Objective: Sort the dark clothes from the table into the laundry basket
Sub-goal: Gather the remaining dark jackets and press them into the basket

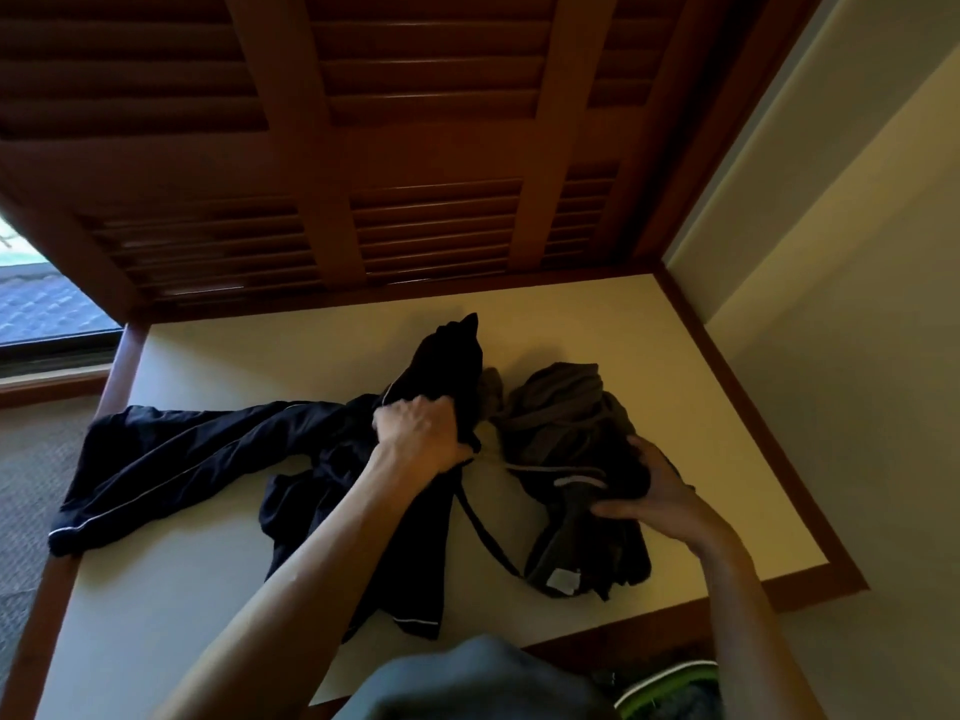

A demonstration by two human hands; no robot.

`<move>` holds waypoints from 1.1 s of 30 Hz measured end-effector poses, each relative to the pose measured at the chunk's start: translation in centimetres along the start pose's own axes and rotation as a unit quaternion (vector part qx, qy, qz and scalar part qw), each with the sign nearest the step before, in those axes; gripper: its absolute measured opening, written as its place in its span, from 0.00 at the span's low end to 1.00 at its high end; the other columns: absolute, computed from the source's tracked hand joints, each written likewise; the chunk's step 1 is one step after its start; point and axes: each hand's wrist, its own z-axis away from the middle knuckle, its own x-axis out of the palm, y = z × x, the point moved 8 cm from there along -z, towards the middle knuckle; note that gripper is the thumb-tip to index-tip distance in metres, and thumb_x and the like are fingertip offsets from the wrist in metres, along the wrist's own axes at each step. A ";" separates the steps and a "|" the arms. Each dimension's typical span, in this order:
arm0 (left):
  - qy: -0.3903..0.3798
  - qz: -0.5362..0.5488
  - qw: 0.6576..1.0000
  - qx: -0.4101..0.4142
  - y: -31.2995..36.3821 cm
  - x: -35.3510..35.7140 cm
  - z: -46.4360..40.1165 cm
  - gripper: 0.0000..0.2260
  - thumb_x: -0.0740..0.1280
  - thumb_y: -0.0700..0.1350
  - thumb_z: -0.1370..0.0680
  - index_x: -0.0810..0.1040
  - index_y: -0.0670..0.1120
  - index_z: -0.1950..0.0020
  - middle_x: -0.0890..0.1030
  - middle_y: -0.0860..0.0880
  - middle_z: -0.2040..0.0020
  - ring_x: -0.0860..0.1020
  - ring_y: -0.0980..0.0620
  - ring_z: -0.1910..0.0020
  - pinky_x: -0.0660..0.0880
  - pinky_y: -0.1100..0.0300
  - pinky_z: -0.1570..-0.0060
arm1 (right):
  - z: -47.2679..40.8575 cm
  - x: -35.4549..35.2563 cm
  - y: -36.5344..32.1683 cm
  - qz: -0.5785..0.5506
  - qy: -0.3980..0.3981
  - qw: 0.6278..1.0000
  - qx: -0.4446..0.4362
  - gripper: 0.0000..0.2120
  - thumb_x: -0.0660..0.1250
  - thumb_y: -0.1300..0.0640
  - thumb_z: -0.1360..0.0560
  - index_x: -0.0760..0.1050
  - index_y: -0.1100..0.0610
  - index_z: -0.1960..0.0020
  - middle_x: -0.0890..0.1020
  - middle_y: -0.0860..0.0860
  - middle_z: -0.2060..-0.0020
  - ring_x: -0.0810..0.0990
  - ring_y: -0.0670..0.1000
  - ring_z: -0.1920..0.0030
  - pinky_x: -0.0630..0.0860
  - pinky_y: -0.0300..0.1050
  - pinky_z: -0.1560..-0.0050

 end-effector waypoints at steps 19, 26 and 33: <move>0.003 0.203 0.969 0.141 13.9 9.8 -4.6 0.45 0.71 0.63 0.27 0.48 0.54 0.19 0.65 0.43 0.25 0.74 0.37 0.33 0.74 0.43 0.36 | -2.3 0.0 1.9 -0.164 -0.030 0.983 0.074 0.59 0.85 0.38 0.43 0.57 0.44 0.20 0.73 0.48 0.28 0.73 0.53 0.31 0.75 0.58 0.34; 0.066 0.133 0.980 0.136 10.6 11.1 -1.5 0.37 0.65 0.58 0.21 0.50 0.54 0.18 0.63 0.44 0.22 0.69 0.40 0.28 0.70 0.45 0.32 | -6.1 -1.9 -4.5 0.072 0.107 0.991 0.031 0.64 0.75 0.25 0.44 0.42 0.38 0.21 0.41 0.54 0.20 0.43 0.65 0.20 0.57 0.72 0.27; 0.163 0.057 0.982 0.078 6.0 8.5 -0.7 0.16 0.66 0.39 0.23 0.76 0.41 0.35 0.77 0.40 0.39 0.73 0.37 0.37 0.58 0.40 0.23 | -8.6 2.9 -1.4 0.119 0.093 0.987 0.057 0.46 0.72 0.35 0.29 0.51 0.41 0.20 0.39 0.56 0.19 0.42 0.65 0.20 0.51 0.77 0.29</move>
